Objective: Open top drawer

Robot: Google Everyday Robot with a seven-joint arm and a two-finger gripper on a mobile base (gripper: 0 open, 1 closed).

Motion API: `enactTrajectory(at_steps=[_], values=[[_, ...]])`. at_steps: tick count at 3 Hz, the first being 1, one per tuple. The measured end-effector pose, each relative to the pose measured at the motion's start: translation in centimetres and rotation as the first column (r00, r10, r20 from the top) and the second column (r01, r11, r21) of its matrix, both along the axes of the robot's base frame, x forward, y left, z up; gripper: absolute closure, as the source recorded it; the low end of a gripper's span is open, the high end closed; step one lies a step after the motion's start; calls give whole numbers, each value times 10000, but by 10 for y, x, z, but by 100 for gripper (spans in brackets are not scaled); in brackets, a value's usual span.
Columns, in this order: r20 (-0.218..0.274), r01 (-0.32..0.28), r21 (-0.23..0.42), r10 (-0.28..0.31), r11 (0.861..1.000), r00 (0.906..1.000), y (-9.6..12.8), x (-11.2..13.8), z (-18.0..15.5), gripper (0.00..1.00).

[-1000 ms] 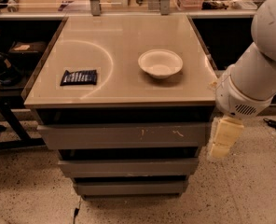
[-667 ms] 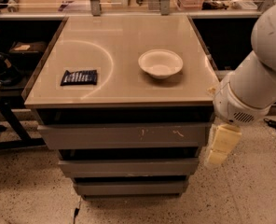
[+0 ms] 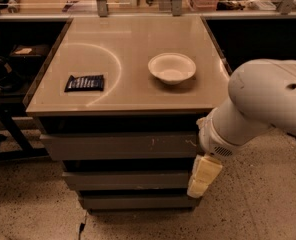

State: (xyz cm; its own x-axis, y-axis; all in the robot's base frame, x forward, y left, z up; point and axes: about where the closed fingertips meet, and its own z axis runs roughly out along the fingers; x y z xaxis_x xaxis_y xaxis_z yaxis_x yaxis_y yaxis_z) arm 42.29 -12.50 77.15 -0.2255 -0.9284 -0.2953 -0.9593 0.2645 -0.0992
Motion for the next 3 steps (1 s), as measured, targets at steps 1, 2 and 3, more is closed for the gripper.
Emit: enactTrajectory(at_steps=[1,2,3], values=[[-107,103,215,-100,9997,9999,12,6,-29,0],[-183,55,319,-49,9995,9998,22,14,-58,0],[-68,17,331,-15,9995,10000,29,28,-77,0]])
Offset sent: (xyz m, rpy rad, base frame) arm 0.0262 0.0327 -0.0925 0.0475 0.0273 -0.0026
